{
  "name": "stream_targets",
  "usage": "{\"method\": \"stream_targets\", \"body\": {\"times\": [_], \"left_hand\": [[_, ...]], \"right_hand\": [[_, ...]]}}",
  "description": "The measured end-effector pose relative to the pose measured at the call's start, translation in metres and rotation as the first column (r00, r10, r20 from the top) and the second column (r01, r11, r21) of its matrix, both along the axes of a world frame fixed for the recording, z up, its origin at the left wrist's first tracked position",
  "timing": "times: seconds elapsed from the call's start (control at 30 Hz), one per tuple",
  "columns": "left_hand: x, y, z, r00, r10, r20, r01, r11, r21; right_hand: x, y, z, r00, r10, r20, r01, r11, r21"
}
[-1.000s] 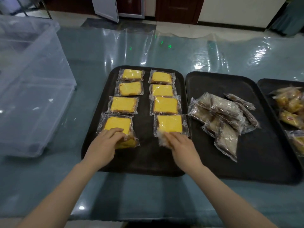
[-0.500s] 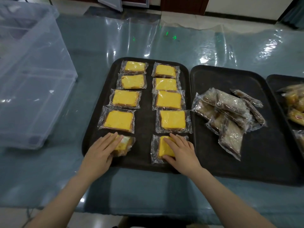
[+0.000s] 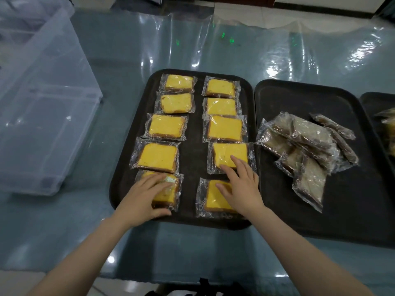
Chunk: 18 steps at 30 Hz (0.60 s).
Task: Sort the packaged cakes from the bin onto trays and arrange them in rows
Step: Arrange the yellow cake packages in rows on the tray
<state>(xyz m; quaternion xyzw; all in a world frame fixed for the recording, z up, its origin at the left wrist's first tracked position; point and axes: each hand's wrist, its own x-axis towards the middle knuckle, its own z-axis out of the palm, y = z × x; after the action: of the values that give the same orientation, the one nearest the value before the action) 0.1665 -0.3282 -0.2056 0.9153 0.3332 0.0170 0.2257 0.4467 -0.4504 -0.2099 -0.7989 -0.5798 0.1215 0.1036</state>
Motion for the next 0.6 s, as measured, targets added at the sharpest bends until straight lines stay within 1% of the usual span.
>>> {"method": "stream_targets", "body": {"times": [0.03,0.07,0.1,0.17,0.2,0.23,0.3,0.33,0.37,0.4,0.43,0.47,0.5,0.53,0.6], "left_hand": [[-0.001,0.001,-0.001,0.996,-0.057,-0.069,0.055,0.998,-0.022],[-0.003,0.004,-0.001,0.988,-0.099,-0.116,0.099,0.995,-0.001],[-0.004,0.006,-0.001,0.981,-0.136,-0.14,0.145,0.988,0.057],[-0.001,0.008,0.004,0.98,-0.16,-0.116,0.178,0.969,0.171],[0.001,0.007,0.007,0.989,-0.129,-0.073,0.141,0.971,0.194],[0.004,0.007,0.012,0.997,-0.073,-0.028,0.077,0.981,0.179],[0.006,0.011,0.027,0.996,0.058,0.064,-0.062,0.996,0.065],[0.006,0.017,0.035,0.993,0.075,0.089,-0.074,0.997,-0.009],[0.007,0.025,0.044,0.995,0.055,0.084,-0.049,0.996,-0.074],[0.008,0.035,0.055,0.999,0.015,0.03,-0.011,0.991,-0.137],[0.011,0.044,0.065,0.997,-0.04,-0.068,0.025,0.979,-0.201],[0.016,0.051,0.072,0.982,-0.091,-0.168,0.044,0.963,-0.266],[0.021,0.055,0.074,0.964,-0.122,-0.237,0.039,0.943,-0.329],[0.028,0.058,0.073,0.954,-0.13,-0.27,0.02,0.927,-0.375],[0.04,0.057,0.065,0.953,-0.111,-0.284,-0.008,0.923,-0.386]], "right_hand": [[0.001,0.0,-0.001,1.0,0.001,-0.004,-0.001,1.0,-0.012],[0.001,0.001,-0.002,1.0,0.003,-0.008,-0.003,1.0,-0.024],[0.001,0.001,-0.003,1.0,0.006,-0.012,-0.006,1.0,-0.03],[0.002,0.002,-0.005,1.0,0.003,-0.015,-0.003,1.0,-0.016],[0.004,0.003,-0.005,1.0,-0.006,-0.012,0.006,1.0,0.005],[0.006,0.004,-0.005,1.0,-0.02,-0.008,0.02,0.999,0.027],[0.012,0.008,-0.003,0.999,-0.032,-0.011,0.033,0.998,0.048],[0.016,0.01,-0.002,1.0,-0.024,-0.015,0.025,0.999,0.045],[0.019,0.012,0.0,1.0,-0.011,-0.016,0.012,0.999,0.036],[0.021,0.015,0.0,1.0,0.002,-0.012,-0.002,1.0,0.02],[0.023,0.018,0.001,1.0,0.011,-0.005,-0.011,1.0,0.0],[0.023,0.02,0.0,1.0,0.016,0.005,-0.016,1.0,-0.024],[0.021,0.022,0.0,1.0,0.02,0.014,-0.019,0.998,-0.053],[0.019,0.024,-0.002,0.999,0.024,0.023,-0.022,0.996,-0.083],[0.012,0.023,-0.006,0.998,0.028,0.048,-0.021,0.99,-0.138]]}}
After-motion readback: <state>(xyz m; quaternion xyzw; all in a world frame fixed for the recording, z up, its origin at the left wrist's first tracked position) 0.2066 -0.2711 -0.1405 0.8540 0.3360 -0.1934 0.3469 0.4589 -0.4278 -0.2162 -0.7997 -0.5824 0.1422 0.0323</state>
